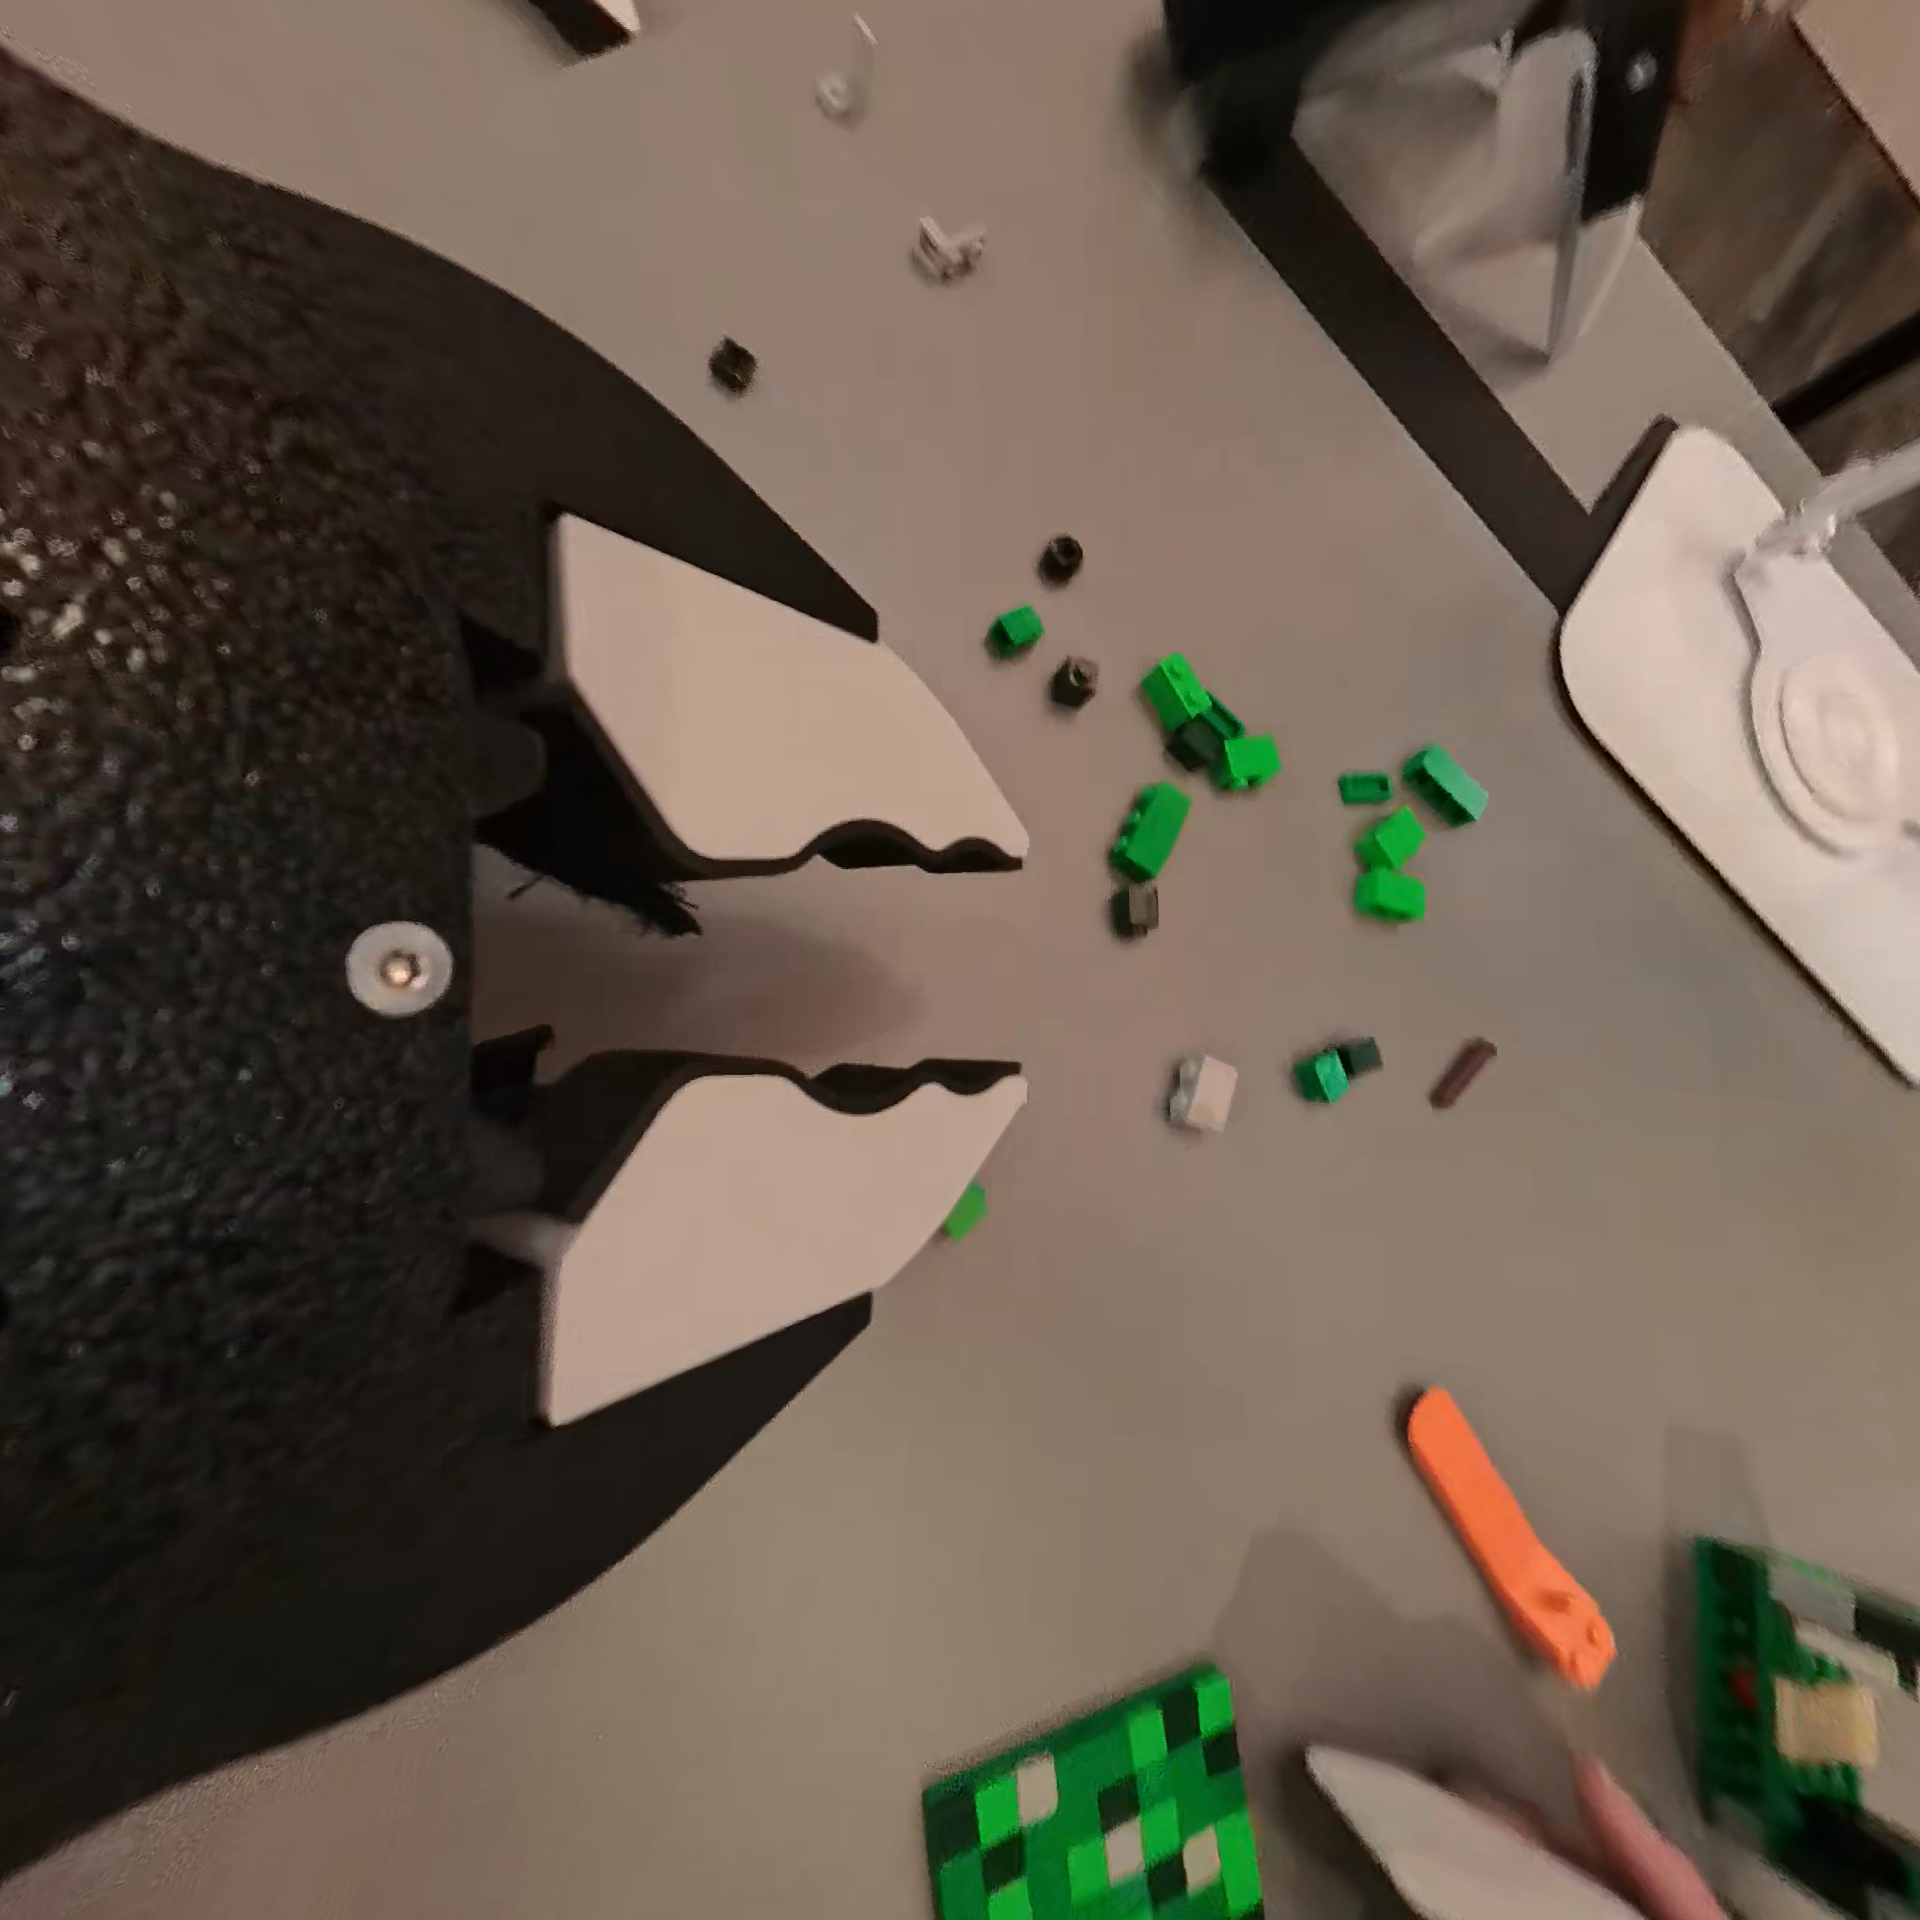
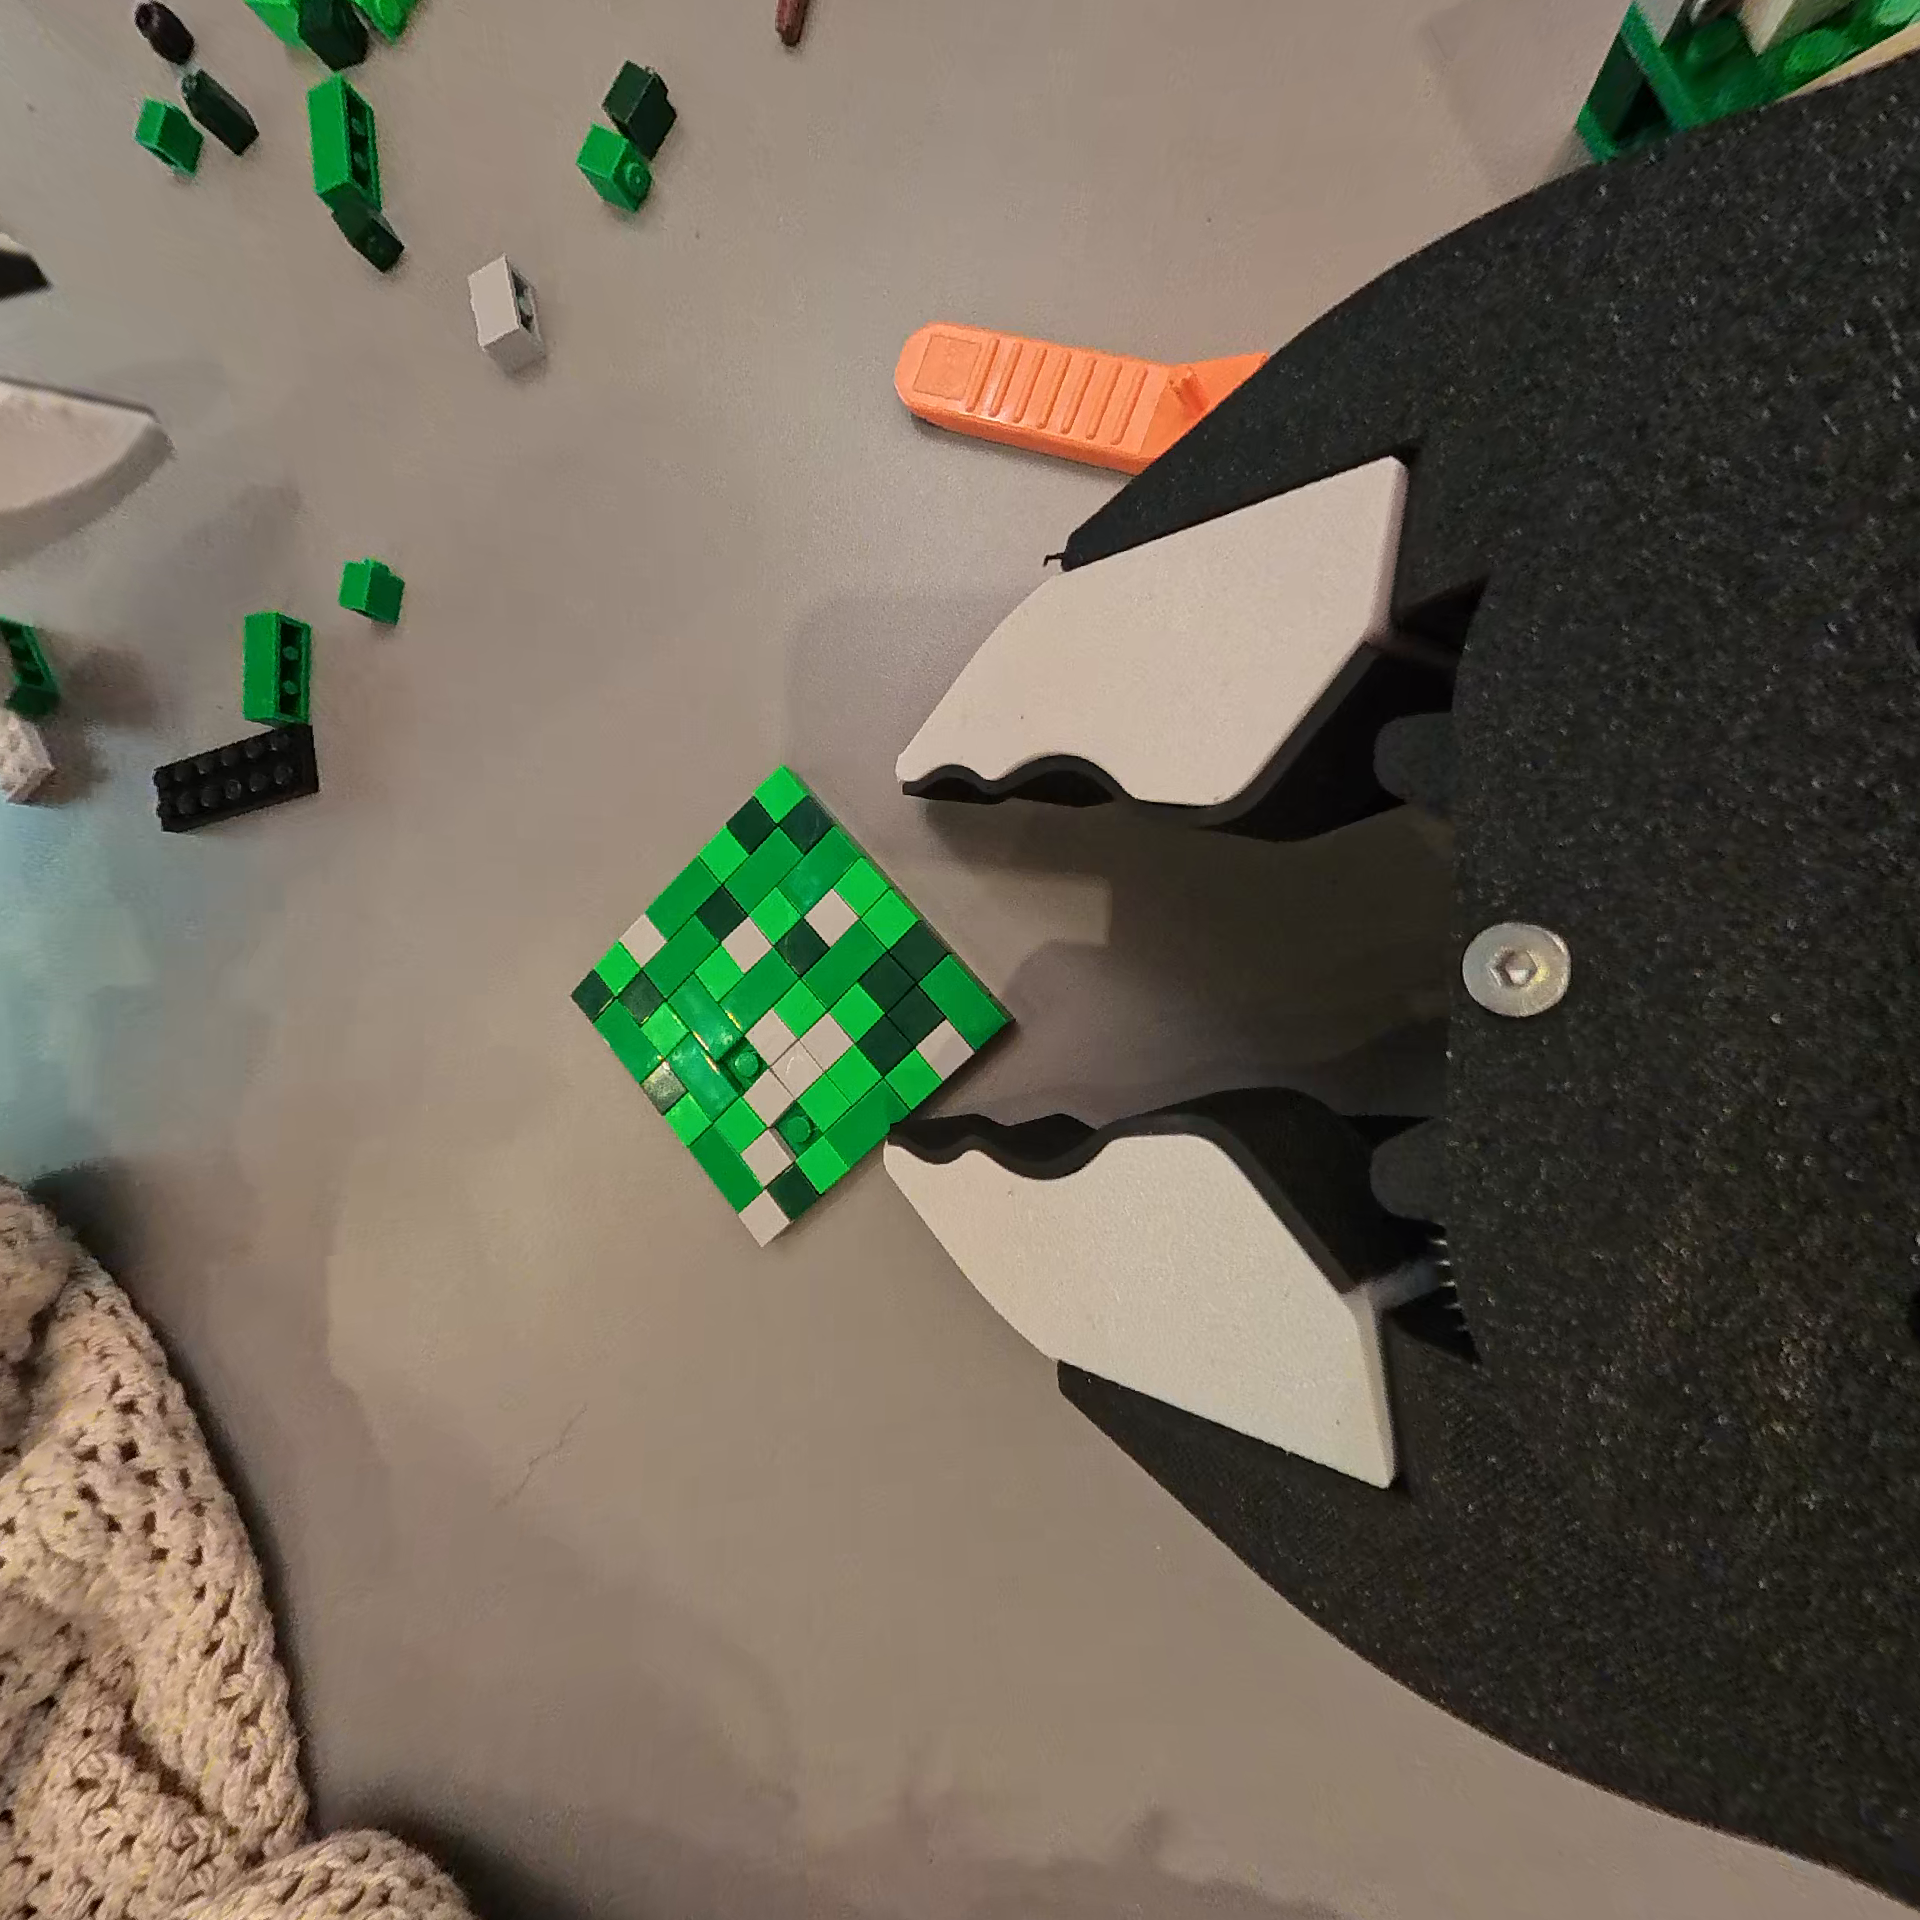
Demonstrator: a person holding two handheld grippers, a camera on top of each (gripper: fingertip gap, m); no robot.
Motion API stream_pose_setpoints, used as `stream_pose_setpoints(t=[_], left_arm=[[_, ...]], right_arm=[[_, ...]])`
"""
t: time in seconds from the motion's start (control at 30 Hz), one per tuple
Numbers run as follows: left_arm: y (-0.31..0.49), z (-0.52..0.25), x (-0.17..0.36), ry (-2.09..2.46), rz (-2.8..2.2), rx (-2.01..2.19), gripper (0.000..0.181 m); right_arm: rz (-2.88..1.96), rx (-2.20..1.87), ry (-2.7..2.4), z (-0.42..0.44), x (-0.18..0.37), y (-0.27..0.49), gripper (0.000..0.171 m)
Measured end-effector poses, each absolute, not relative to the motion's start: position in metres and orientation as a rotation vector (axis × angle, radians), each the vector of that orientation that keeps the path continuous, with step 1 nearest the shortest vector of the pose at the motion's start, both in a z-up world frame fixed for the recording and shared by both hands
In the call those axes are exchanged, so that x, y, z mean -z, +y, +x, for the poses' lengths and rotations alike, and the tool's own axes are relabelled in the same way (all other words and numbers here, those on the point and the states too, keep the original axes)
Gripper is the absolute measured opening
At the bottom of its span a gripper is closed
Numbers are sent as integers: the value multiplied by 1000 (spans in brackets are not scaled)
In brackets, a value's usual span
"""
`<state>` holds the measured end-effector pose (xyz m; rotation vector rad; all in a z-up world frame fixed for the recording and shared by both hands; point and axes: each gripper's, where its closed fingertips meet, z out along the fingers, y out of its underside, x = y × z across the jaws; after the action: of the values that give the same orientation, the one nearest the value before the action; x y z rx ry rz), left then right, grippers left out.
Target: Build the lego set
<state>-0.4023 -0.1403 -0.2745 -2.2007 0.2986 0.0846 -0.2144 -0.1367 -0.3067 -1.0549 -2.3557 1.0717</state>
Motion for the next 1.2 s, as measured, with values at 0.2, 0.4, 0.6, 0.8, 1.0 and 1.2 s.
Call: stream_pose_setpoints(t=[0.2, 0.4, 0.6, 0.8, 1.0, 1.2], left_arm=[[-140, -441, 260, 8, -2065, -98, 25], [-146, -470, 241, -182, -1886, -139, 24], [-151, -479, 216, -225, -1694, -244, 22], [-156, -484, 206, -190, -1610, -426, 20], [-162, -485, 199, -165, -1560, -507, 17], [-159, -485, 202, -161, -1575, -480, 17]], right_arm=[[-1055, -1072, -2356, -215, 306, -137, 57], [-1054, -1056, -2335, -216, 305, -135, 63], [-1066, -1025, -2078, -257, 262, -130, 42], [-1288, -1058, -1941, -357, 199, -118, 16], [-1466, -760, -2239, -441, 219, -85, 1], [-1595, -479, -2526, -461, 272, -71, 12]])
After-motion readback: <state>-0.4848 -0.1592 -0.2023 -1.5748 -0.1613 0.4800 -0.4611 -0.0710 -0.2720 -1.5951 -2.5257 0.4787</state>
